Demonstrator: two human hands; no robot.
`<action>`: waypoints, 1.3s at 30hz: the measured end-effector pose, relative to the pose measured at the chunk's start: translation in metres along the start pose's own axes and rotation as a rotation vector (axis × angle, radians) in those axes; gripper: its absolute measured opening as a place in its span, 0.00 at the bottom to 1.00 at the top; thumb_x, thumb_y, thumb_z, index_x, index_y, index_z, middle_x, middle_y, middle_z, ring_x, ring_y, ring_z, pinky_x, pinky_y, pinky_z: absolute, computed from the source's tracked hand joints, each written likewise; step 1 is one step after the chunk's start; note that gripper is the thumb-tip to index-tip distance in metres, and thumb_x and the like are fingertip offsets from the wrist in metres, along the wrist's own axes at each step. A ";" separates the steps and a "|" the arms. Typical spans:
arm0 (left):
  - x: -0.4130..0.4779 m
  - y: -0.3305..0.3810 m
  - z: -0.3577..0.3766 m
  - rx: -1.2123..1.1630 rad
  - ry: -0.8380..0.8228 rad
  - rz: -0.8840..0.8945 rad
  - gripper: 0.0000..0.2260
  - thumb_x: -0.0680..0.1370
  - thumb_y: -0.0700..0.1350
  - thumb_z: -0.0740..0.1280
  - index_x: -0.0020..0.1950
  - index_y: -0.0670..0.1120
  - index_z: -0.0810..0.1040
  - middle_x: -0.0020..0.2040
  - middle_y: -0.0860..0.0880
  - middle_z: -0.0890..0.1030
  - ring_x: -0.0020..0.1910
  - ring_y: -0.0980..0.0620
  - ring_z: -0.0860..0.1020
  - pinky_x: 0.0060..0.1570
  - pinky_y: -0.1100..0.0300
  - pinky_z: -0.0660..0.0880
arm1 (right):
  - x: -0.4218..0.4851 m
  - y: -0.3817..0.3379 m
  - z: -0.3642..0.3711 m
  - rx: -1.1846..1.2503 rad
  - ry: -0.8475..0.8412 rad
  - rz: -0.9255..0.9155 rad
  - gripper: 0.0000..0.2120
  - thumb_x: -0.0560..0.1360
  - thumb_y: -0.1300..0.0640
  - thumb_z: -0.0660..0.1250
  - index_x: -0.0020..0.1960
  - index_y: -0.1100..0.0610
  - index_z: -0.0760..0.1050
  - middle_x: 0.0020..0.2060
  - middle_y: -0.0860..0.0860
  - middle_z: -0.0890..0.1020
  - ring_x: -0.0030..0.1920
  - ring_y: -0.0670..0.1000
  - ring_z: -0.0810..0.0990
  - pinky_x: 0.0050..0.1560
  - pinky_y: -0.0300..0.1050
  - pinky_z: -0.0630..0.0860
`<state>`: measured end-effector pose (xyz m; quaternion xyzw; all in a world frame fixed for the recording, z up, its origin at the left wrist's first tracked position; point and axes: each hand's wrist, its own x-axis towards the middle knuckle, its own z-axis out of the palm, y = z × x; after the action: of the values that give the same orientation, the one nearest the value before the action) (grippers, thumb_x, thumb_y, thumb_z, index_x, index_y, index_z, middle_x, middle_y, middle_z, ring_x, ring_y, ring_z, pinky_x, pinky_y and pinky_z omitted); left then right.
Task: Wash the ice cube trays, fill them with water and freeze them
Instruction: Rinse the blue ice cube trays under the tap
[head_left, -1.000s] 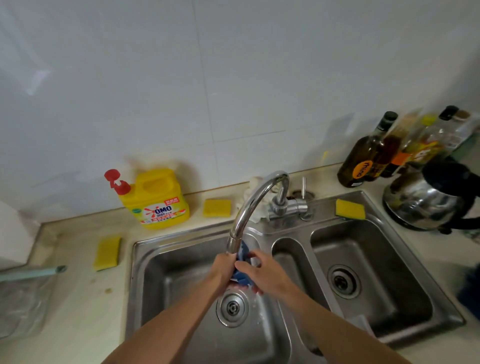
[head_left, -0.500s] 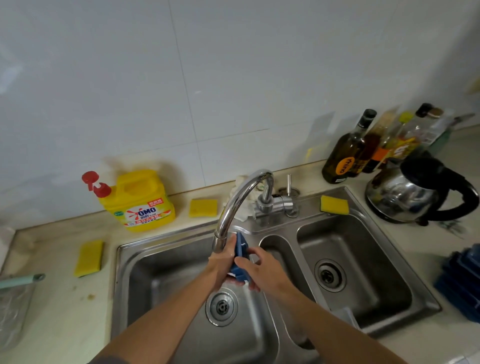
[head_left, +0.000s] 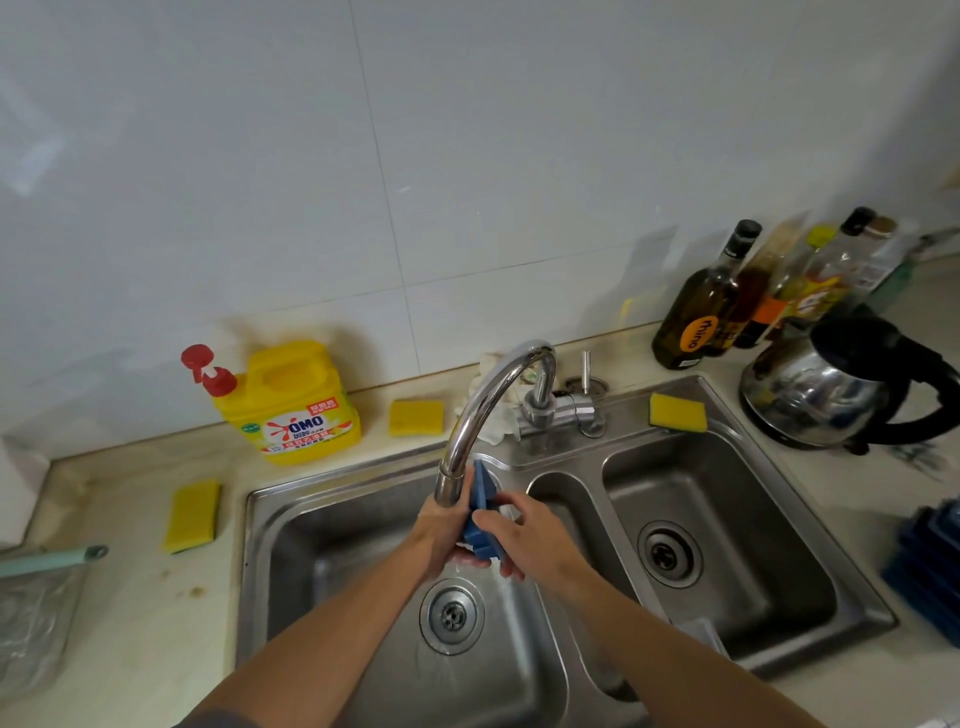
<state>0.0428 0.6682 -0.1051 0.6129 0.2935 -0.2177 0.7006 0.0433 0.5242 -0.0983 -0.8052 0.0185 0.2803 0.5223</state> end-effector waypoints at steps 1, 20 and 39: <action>0.000 -0.001 -0.002 0.016 -0.003 0.008 0.25 0.78 0.63 0.63 0.60 0.42 0.78 0.51 0.36 0.84 0.46 0.36 0.85 0.35 0.48 0.82 | 0.000 -0.001 0.001 0.001 -0.004 0.001 0.25 0.67 0.34 0.66 0.58 0.46 0.75 0.39 0.50 0.86 0.28 0.47 0.82 0.28 0.39 0.76; 0.002 -0.013 -0.025 0.085 -0.035 -0.049 0.15 0.84 0.47 0.59 0.58 0.37 0.78 0.47 0.34 0.84 0.43 0.38 0.86 0.36 0.52 0.81 | -0.006 -0.014 0.014 -0.006 -0.055 0.015 0.13 0.79 0.48 0.67 0.60 0.53 0.77 0.39 0.57 0.86 0.30 0.54 0.82 0.29 0.43 0.79; 0.016 -0.017 -0.104 0.182 0.201 -0.052 0.30 0.79 0.66 0.59 0.58 0.39 0.75 0.50 0.35 0.83 0.44 0.39 0.86 0.39 0.49 0.84 | -0.006 0.023 -0.082 -0.049 0.054 0.216 0.11 0.82 0.49 0.64 0.59 0.54 0.76 0.45 0.59 0.78 0.34 0.54 0.81 0.45 0.54 0.85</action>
<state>0.0279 0.7694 -0.1366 0.6849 0.3571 -0.1989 0.6031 0.0660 0.4422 -0.0904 -0.8182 0.1122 0.3136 0.4686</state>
